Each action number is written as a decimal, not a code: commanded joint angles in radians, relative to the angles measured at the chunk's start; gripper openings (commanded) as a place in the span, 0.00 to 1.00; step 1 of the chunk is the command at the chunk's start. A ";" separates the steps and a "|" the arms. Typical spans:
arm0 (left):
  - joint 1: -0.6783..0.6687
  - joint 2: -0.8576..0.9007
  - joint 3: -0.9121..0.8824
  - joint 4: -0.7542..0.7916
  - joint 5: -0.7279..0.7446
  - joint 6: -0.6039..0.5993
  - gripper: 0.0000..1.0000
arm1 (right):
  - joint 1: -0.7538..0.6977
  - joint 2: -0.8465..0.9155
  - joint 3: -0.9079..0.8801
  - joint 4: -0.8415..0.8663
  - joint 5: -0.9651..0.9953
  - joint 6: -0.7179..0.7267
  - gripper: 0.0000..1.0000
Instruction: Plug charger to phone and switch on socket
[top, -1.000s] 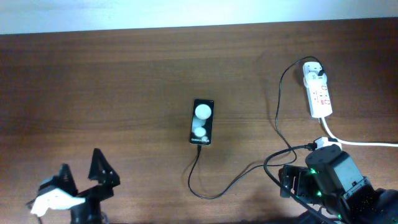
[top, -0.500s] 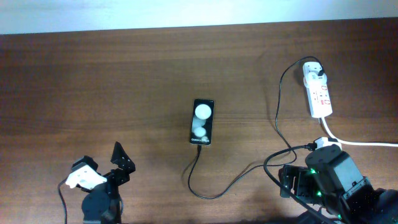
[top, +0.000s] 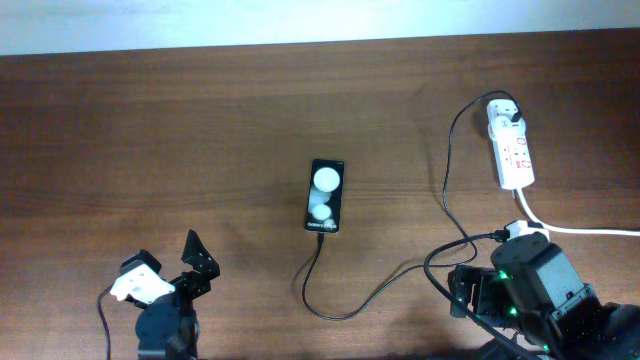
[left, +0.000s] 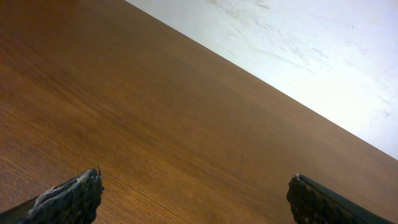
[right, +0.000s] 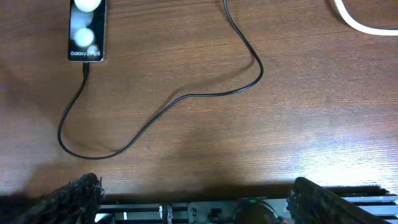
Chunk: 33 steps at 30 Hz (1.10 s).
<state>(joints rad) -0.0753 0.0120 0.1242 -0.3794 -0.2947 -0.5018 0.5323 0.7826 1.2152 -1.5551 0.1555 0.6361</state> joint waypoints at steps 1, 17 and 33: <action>0.005 0.000 -0.010 0.001 0.000 0.005 0.99 | -0.005 -0.002 -0.002 0.000 0.002 0.008 0.99; 0.005 0.000 -0.010 0.001 0.000 0.005 0.99 | -0.005 -0.002 -0.002 0.000 0.137 0.007 0.99; 0.005 0.000 -0.010 0.001 0.001 0.005 0.99 | -0.005 -0.002 -0.004 0.241 0.511 -0.014 0.99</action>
<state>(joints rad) -0.0753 0.0120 0.1238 -0.3798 -0.2947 -0.5018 0.5323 0.7826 1.2095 -1.3308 0.5419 0.6243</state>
